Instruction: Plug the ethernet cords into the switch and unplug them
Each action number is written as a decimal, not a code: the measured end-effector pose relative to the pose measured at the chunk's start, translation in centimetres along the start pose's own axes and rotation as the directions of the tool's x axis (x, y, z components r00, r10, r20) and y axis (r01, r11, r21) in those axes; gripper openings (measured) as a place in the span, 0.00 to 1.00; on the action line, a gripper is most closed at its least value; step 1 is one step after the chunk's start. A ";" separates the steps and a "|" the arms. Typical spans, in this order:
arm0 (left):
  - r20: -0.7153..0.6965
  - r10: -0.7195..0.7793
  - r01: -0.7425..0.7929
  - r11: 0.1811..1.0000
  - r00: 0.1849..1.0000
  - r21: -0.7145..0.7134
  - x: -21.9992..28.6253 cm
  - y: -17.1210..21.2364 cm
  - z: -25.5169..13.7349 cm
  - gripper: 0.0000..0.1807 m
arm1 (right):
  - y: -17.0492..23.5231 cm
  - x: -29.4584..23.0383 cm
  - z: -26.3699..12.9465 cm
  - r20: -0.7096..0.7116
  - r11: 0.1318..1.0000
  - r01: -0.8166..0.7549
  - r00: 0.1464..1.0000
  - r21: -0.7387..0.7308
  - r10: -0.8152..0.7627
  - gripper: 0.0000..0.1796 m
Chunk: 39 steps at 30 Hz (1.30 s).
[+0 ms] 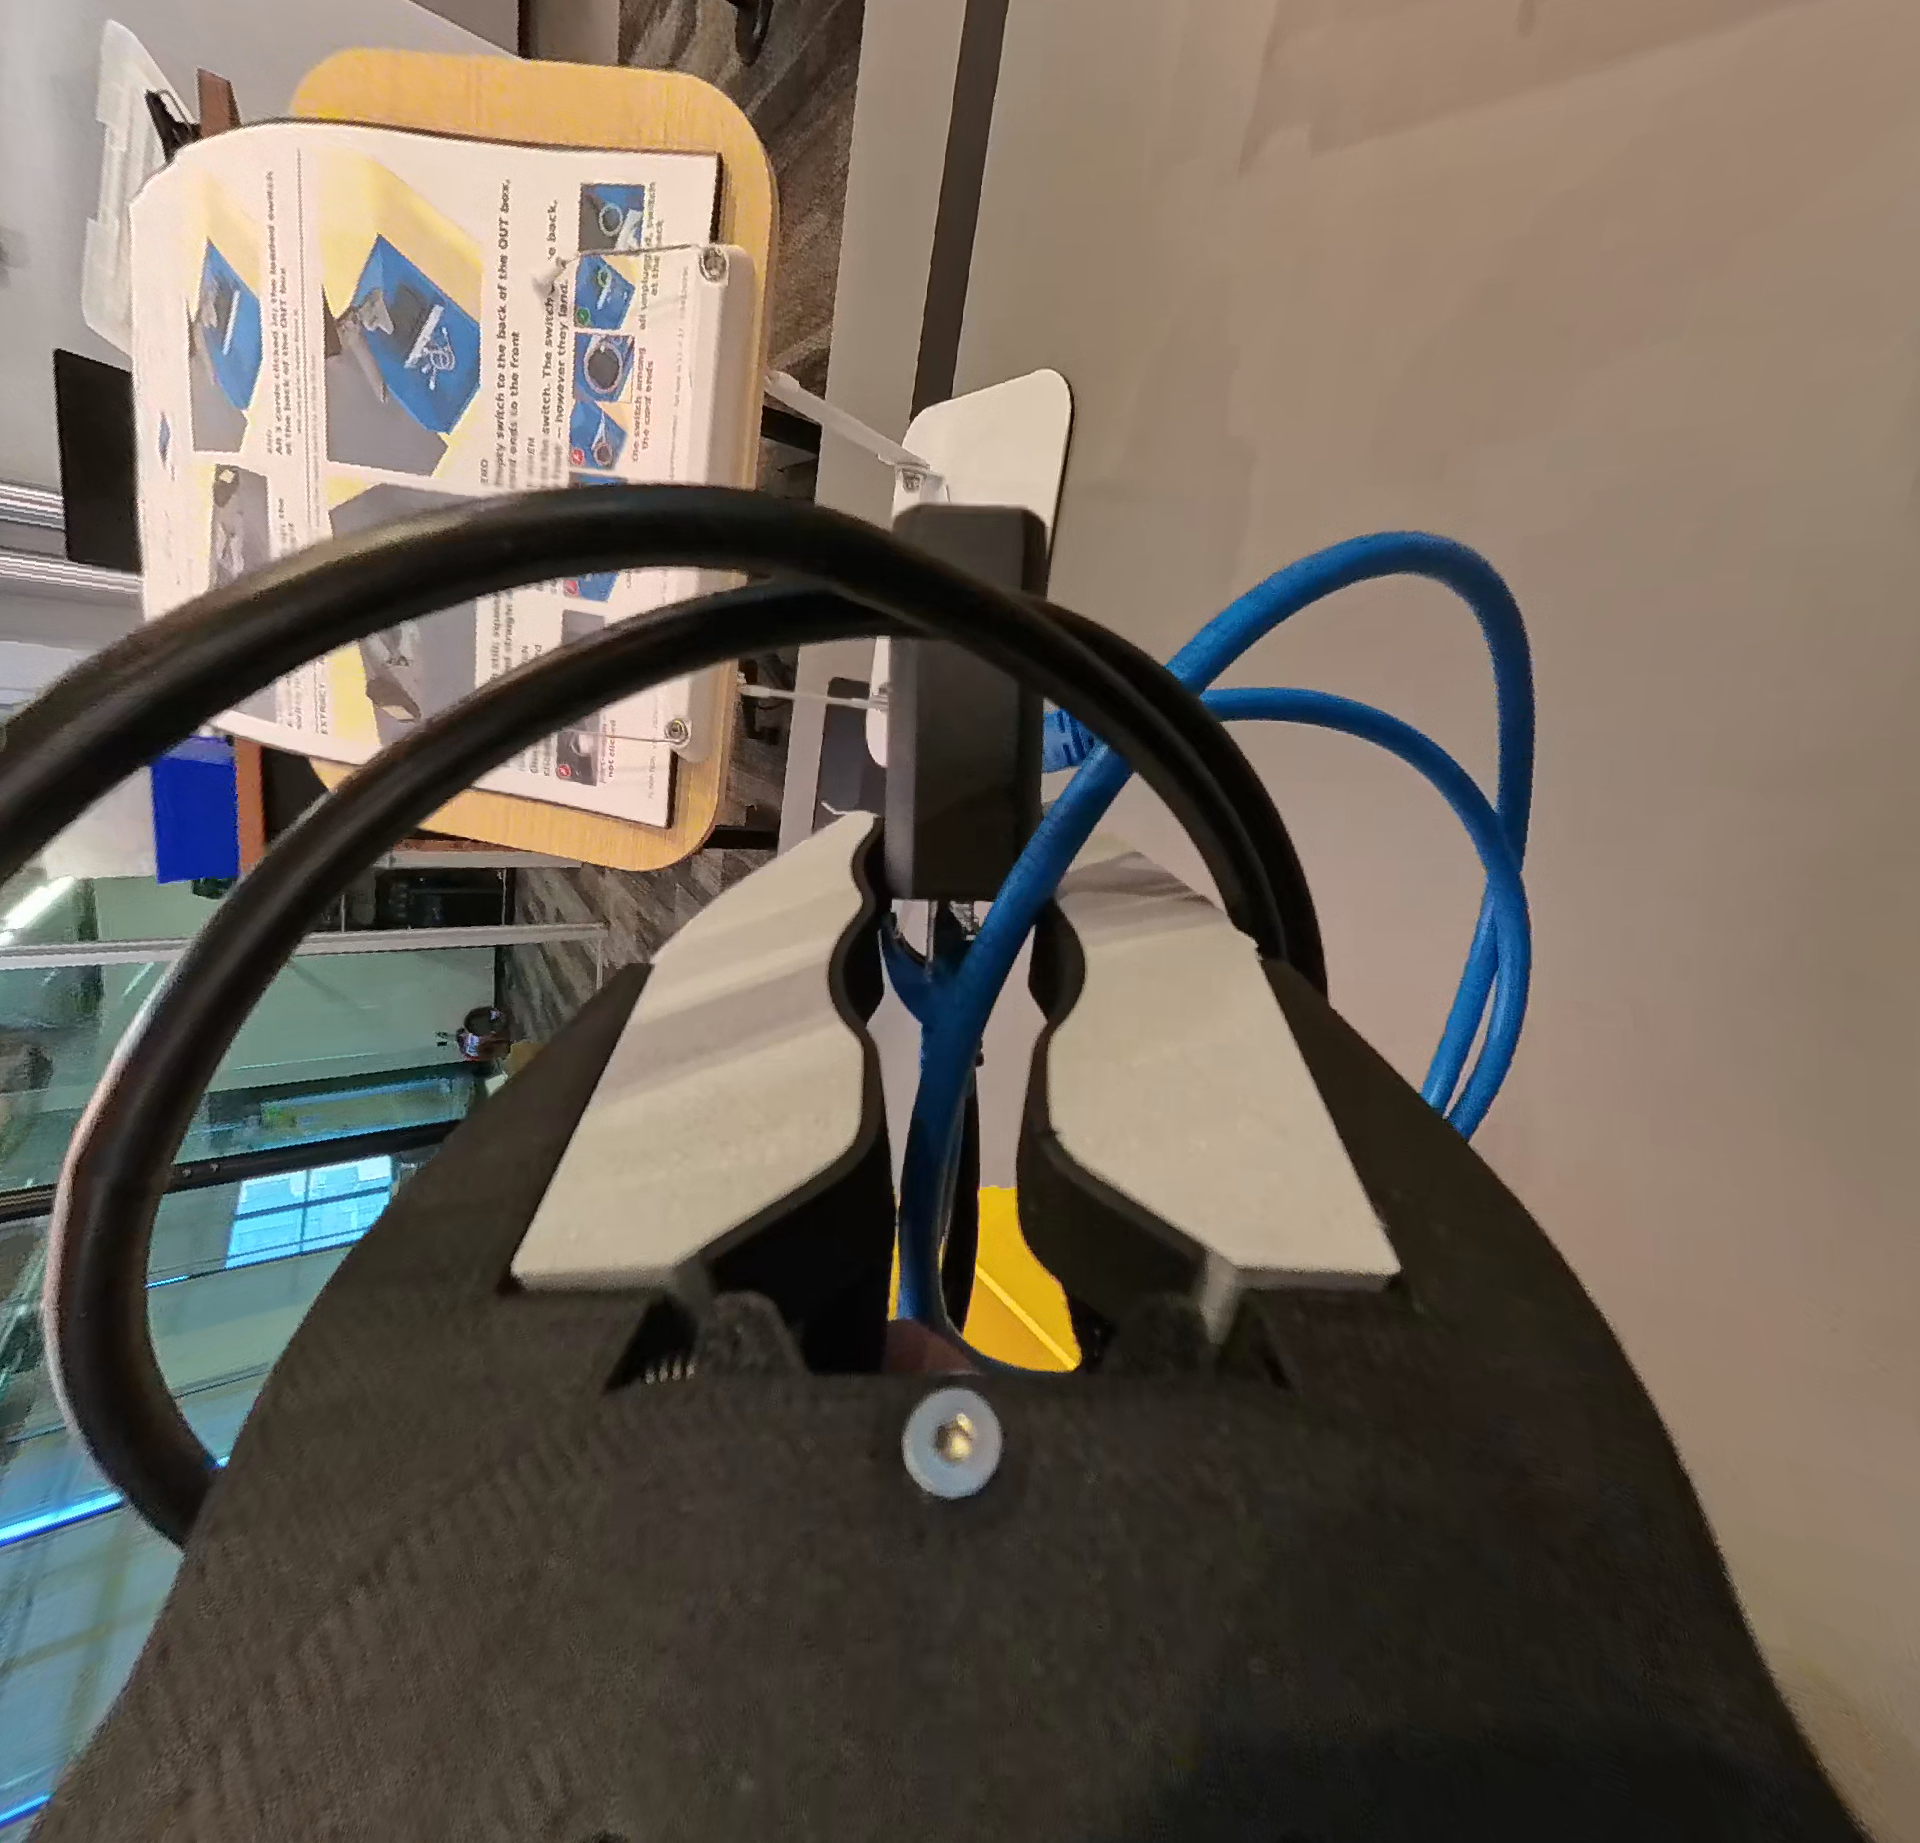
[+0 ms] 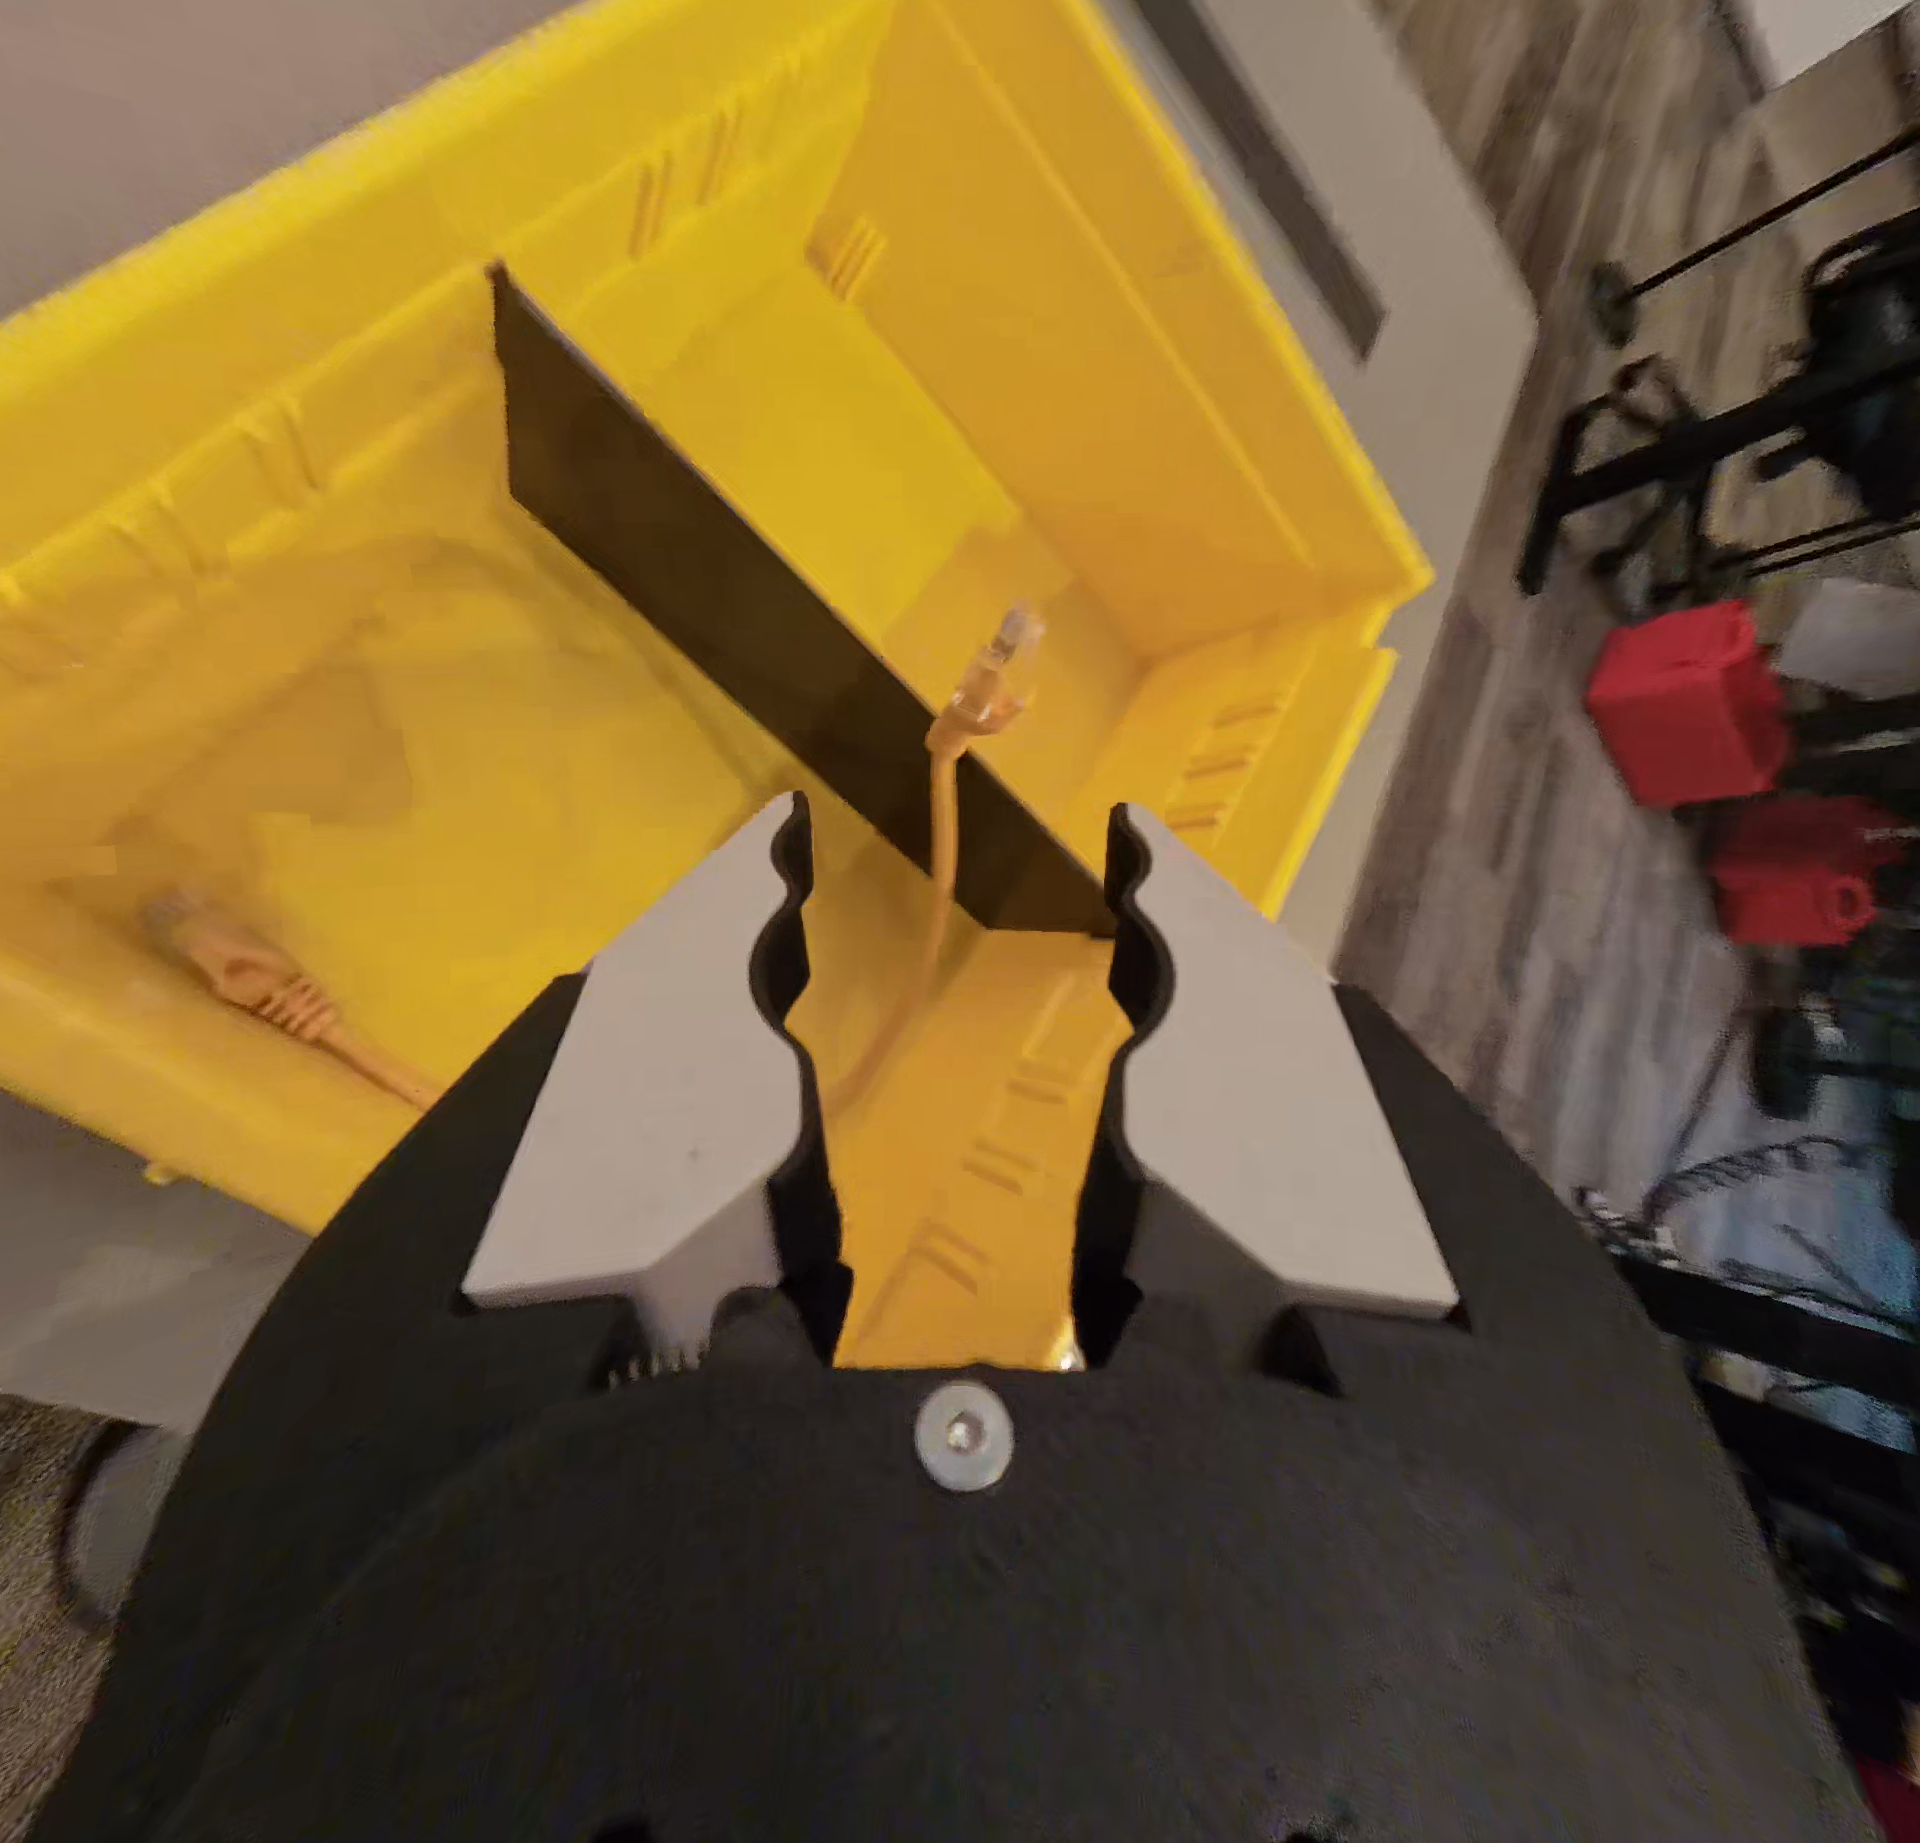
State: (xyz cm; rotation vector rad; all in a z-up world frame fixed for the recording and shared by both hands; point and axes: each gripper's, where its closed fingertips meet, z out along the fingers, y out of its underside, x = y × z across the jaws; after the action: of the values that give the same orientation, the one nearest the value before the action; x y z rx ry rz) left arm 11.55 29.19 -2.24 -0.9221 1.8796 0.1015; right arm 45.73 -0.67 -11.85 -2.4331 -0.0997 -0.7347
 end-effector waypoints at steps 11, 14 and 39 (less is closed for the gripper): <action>-0.190 -0.089 0.158 0.908 0.978 0.389 2.2 -5.5 -2.1 0.13 | -23.4 -15.3 -9.5 0.288 0.769 0.070 0.903 0.635 -0.320 0.33; -0.256 -0.087 0.208 0.844 0.963 0.494 2.6 -6.6 -3.4 0.13 | -27.2 -18.8 -10.2 0.360 0.683 0.027 0.834 0.730 -0.419 0.29; -0.544 -0.076 0.456 0.648 0.836 0.610 3.9 -9.0 -6.0 0.13 | -30.9 -23.6 -16.1 0.566 0.469 -0.322 0.532 0.823 -0.629 0.13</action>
State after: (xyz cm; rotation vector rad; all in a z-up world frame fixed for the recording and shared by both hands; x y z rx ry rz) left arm 12.00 18.01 0.39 -0.6731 1.9180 -1.1007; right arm 10.90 17.96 2.55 -1.4500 -0.9256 0.5067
